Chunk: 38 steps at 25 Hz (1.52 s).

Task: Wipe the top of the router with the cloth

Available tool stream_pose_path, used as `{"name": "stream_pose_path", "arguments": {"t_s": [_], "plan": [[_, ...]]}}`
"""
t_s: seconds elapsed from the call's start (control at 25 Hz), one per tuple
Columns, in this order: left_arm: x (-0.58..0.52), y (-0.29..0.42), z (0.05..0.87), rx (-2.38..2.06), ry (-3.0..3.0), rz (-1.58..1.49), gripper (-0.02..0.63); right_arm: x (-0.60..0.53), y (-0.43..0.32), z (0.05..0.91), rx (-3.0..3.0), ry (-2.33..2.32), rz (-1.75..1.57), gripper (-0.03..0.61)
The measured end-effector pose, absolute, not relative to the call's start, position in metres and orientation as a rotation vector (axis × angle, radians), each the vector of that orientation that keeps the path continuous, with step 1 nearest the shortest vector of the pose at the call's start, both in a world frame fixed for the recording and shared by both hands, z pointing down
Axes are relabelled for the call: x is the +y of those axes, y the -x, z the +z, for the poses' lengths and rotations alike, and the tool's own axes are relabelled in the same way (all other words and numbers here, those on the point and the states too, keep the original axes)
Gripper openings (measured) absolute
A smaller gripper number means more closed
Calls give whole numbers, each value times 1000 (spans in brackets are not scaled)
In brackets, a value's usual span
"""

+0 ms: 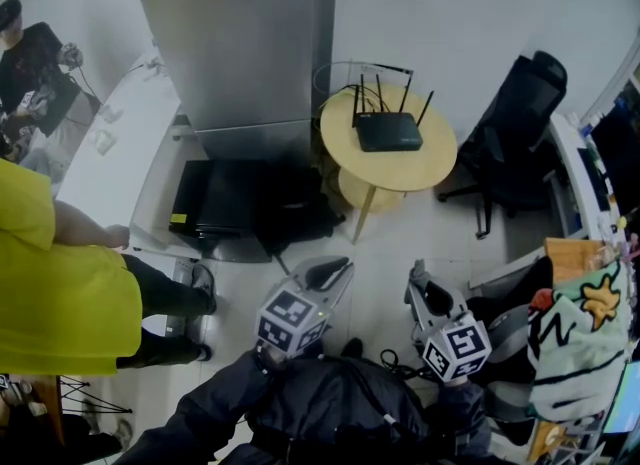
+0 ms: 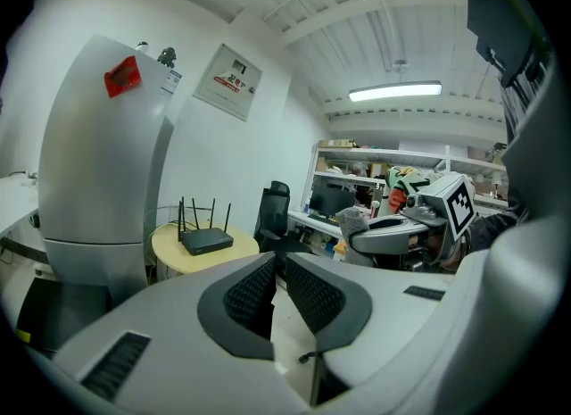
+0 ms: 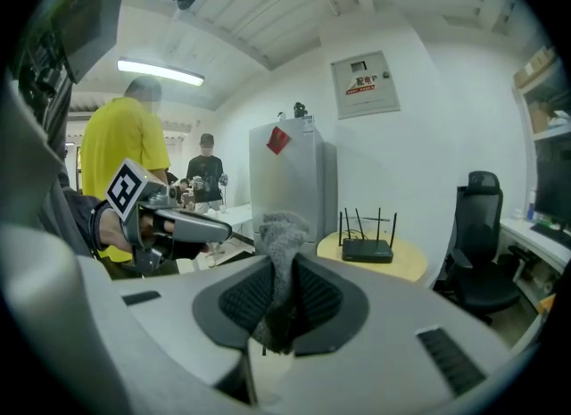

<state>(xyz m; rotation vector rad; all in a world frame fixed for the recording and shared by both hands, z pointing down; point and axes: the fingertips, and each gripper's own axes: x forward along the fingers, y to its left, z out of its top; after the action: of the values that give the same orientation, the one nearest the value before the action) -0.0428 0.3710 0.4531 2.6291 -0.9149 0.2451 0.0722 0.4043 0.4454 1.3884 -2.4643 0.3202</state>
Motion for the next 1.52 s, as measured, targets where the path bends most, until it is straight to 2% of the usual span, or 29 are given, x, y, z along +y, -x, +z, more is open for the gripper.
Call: {"name": "stream_pose_path", "arguments": {"t_s": [1.52], "plan": [[362,39,456,-914,-2620,246,26,393,-68,450,-2472,-1357,327,71]]}}
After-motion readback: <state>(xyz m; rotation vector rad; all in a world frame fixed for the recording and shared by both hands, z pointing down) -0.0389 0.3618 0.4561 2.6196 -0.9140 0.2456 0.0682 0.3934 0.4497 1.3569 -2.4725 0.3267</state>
